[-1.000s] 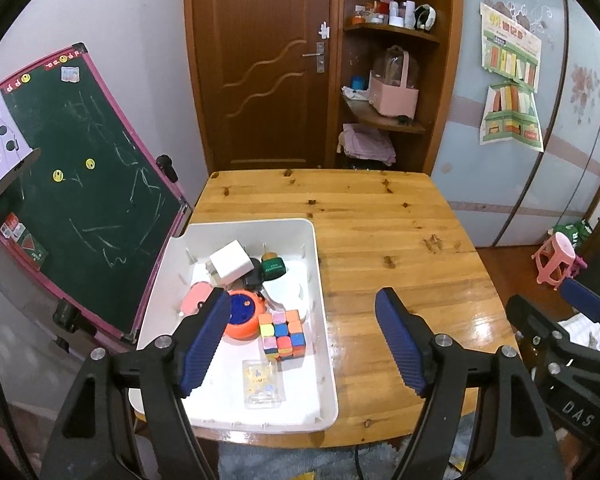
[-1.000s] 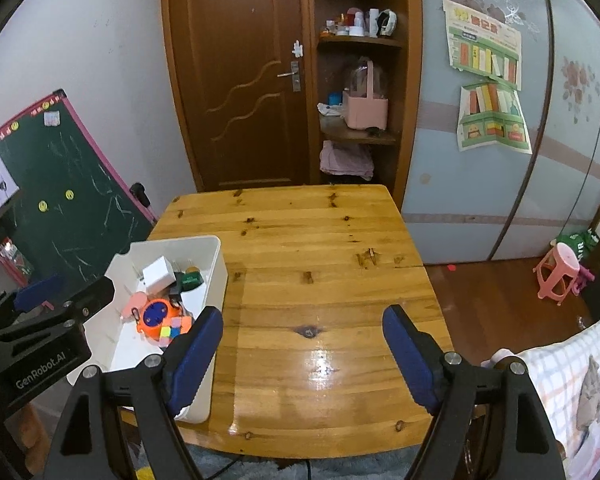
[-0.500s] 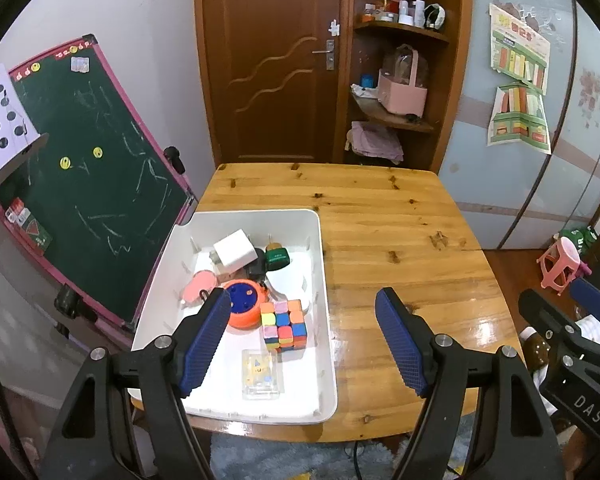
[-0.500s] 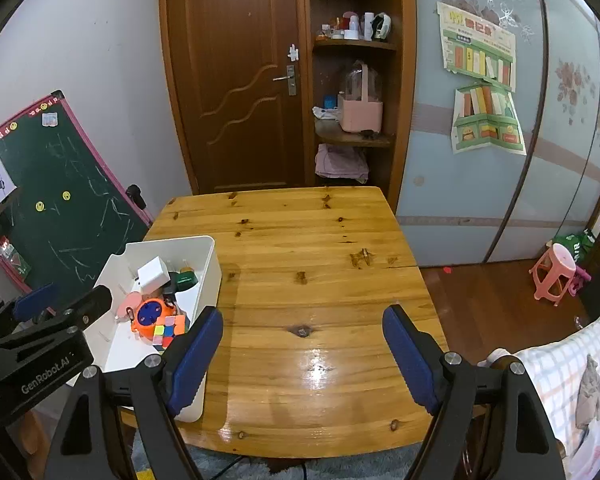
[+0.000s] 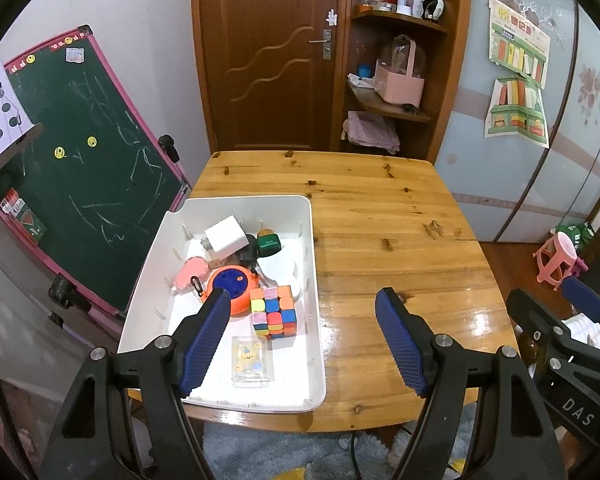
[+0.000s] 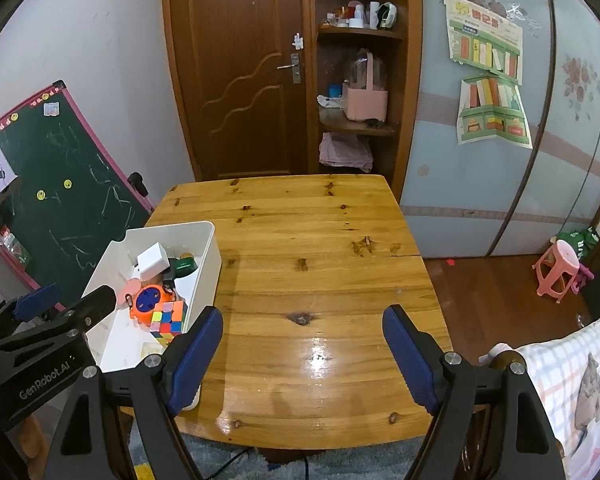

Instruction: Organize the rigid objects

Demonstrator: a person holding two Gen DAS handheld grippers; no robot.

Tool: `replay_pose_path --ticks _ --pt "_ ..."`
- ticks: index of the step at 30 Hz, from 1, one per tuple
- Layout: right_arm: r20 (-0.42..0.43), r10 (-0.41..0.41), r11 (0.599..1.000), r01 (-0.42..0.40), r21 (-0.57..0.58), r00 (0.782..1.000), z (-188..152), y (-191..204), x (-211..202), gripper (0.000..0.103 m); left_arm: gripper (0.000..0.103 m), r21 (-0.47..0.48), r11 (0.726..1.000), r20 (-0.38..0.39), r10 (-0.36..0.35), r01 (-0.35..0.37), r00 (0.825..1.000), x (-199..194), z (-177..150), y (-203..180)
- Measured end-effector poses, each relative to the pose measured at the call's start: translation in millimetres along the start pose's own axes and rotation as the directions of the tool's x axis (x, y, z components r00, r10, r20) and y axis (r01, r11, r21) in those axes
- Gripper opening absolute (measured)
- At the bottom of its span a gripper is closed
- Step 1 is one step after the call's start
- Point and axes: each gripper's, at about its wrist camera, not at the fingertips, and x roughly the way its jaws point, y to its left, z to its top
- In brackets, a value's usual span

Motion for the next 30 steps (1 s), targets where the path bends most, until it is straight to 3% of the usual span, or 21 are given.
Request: replay_pose_path --ticks 30 --pt "-0.034 0.005 1.000 -0.005 -0.014 0.999 0 6 13 0.083 0.078 -0.025 1.000 -0.021 0.018 -0.018 1.000 12 -2 5"
